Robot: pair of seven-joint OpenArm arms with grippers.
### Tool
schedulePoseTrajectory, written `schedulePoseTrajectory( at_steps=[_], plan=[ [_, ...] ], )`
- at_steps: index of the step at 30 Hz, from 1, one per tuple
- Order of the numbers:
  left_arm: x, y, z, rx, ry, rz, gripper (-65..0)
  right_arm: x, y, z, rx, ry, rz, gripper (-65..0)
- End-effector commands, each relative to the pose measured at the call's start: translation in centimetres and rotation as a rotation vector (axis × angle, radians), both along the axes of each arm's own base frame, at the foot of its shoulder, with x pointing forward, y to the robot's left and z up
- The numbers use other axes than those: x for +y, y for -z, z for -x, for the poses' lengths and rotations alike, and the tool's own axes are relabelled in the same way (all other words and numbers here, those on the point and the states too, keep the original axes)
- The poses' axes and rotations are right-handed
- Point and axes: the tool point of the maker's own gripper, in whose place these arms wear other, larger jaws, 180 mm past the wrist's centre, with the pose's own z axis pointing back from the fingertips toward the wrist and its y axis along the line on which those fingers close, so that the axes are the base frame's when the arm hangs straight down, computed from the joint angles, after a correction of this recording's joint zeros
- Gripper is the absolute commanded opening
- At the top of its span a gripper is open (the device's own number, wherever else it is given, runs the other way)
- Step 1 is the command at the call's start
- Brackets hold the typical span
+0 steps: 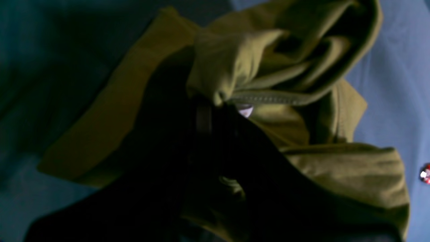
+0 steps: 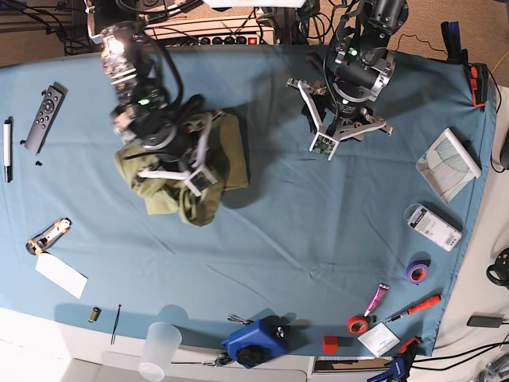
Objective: Layout the t-shirt on the table in an organized manner, then fold the t-shirt properly
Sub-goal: 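Lift the folded bundle with the right gripper and fold it over onto itself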
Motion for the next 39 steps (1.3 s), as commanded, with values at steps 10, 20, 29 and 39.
schedulePoseTrajectory(
  at_steps=[10,20,29,39],
  plan=[
    [-0.1,-1.0,-0.6,-0.043,-0.005,0.016,-42.5,4.0,0.1,2.4,0.049,-0.122,0.024,-40.3],
    [-0.1,-1.0,-0.6,-0.043,-0.005,0.016,-42.5,6.2,-8.9,1.7,-0.245,-0.171,-0.063,-40.4],
    [-0.1,-0.7,-0.2,-0.031,-0.005,0.015,-42.5,-8.8,-14.4,-2.8,-0.509,0.411,0.13,-40.6],
    [3.5,2.0,3.5,0.04,-0.003,-0.12,-42.5,-14.1,-5.7,-2.4,-0.147,0.481,0.023,-40.6]
  ],
)
